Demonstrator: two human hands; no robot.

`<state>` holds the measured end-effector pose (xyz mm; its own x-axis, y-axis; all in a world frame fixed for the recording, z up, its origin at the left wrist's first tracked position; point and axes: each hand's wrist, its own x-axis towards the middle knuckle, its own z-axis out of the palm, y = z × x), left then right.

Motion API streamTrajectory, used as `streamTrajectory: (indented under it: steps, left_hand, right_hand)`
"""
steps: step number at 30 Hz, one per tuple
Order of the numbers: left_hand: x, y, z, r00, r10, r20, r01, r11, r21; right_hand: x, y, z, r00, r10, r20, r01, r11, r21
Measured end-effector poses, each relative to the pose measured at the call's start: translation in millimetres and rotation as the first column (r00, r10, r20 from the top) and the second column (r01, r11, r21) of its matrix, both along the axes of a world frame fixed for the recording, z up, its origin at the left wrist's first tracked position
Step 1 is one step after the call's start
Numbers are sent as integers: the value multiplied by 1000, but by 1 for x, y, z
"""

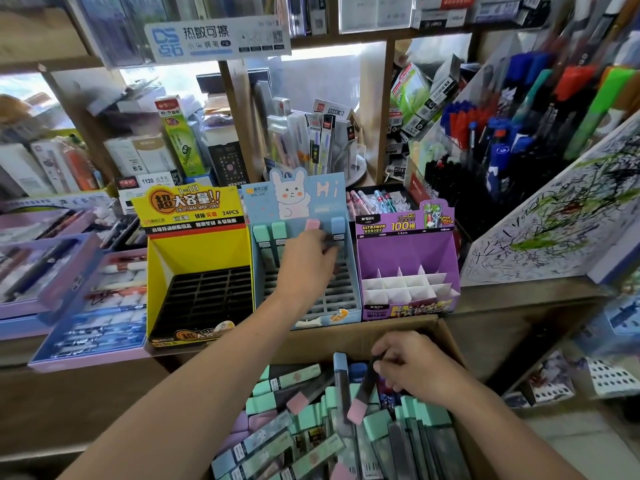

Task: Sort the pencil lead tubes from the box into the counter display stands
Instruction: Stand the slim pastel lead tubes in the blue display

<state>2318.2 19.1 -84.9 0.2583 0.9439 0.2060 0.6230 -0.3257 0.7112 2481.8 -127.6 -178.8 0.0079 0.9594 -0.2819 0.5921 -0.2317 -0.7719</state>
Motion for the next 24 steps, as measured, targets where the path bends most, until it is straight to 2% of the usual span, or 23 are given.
streamTrajectory:
  steps: [4,7,11,14,18,24]
  left_hand:
    - [-27,-33,7,999,-24,39,24,1000,17]
    - [-60,-61,11,998,-54,-11,54,998,16]
    - [-113,-102,0,993,-100,-70,86,980,-180]
    - [-146,-128,-20,990,-94,-109,50,934,-353]
    - [-166,-156,-46,965,-140,-221,15,874,-486]
    - [-171,-174,-55,913,-193,-360,-30,847,-531]
  right_hand:
    - [-3,-2,4,1000,3,-10,-3,1000,16]
    - [-9,-5,6,1000,22,3,-22,1000,22]
    - [-26,-8,14,992,113,56,-116,992,58]
    - [-48,-10,19,972,232,33,-234,971,57]
    - [-77,-13,26,893,434,118,-440,898,25]
    - [-109,-12,18,744,627,230,-630,774,-71]
